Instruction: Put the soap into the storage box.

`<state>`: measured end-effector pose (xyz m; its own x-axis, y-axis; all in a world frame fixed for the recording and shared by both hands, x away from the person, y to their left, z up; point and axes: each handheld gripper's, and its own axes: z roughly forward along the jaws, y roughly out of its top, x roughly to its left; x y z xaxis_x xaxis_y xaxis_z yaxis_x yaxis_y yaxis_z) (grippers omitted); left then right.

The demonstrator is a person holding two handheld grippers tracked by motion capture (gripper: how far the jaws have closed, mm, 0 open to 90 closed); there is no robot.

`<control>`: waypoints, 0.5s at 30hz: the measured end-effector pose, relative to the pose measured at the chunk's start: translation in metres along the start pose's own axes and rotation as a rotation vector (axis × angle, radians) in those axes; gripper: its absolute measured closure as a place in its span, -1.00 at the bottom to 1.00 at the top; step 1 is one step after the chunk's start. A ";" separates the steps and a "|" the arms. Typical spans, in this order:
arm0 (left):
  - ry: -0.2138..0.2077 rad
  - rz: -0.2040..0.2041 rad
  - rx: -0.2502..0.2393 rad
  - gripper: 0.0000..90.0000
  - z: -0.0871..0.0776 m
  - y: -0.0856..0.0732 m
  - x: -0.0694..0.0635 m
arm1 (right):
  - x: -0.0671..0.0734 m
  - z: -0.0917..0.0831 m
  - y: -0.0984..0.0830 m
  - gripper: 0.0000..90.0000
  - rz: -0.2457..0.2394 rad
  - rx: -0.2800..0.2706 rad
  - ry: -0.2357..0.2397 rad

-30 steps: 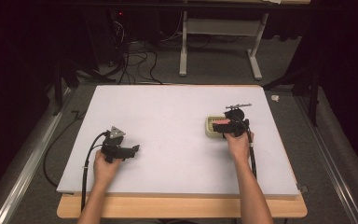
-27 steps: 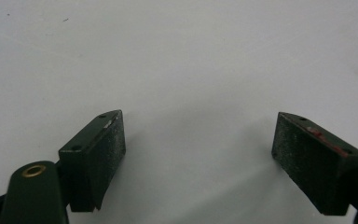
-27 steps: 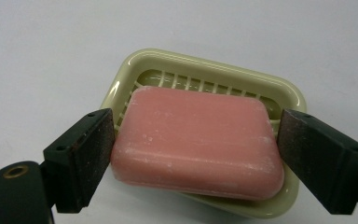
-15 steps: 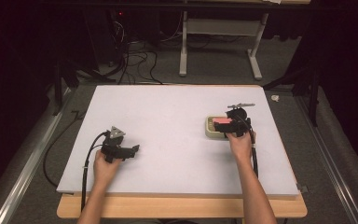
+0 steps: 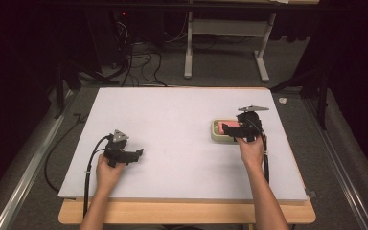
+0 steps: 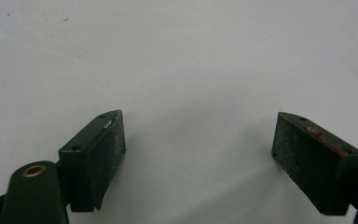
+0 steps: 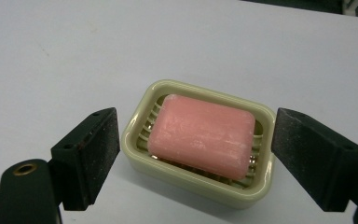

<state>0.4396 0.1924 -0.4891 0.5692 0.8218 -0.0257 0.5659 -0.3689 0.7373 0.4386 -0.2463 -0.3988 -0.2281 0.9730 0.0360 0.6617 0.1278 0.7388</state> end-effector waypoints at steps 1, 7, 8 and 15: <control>0.000 0.000 0.000 -0.60 0.000 0.000 0.000 | 0.000 -0.003 0.000 -0.64 0.000 -0.007 0.003; 0.000 0.000 0.000 -0.60 0.000 0.000 0.000 | -0.003 -0.019 -0.002 -0.63 -0.006 -0.041 0.009; 0.000 0.000 0.000 -0.60 0.000 0.000 0.000 | -0.003 -0.021 -0.002 -0.62 -0.011 -0.048 0.011; 0.000 0.000 0.000 -0.60 0.000 0.000 0.000 | -0.006 -0.036 -0.004 -0.61 -0.010 -0.078 0.012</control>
<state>0.4395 0.1923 -0.4891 0.5690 0.8219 -0.0259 0.5660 -0.3686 0.7374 0.4115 -0.2592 -0.3783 -0.2438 0.9691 0.0360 0.6019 0.1221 0.7892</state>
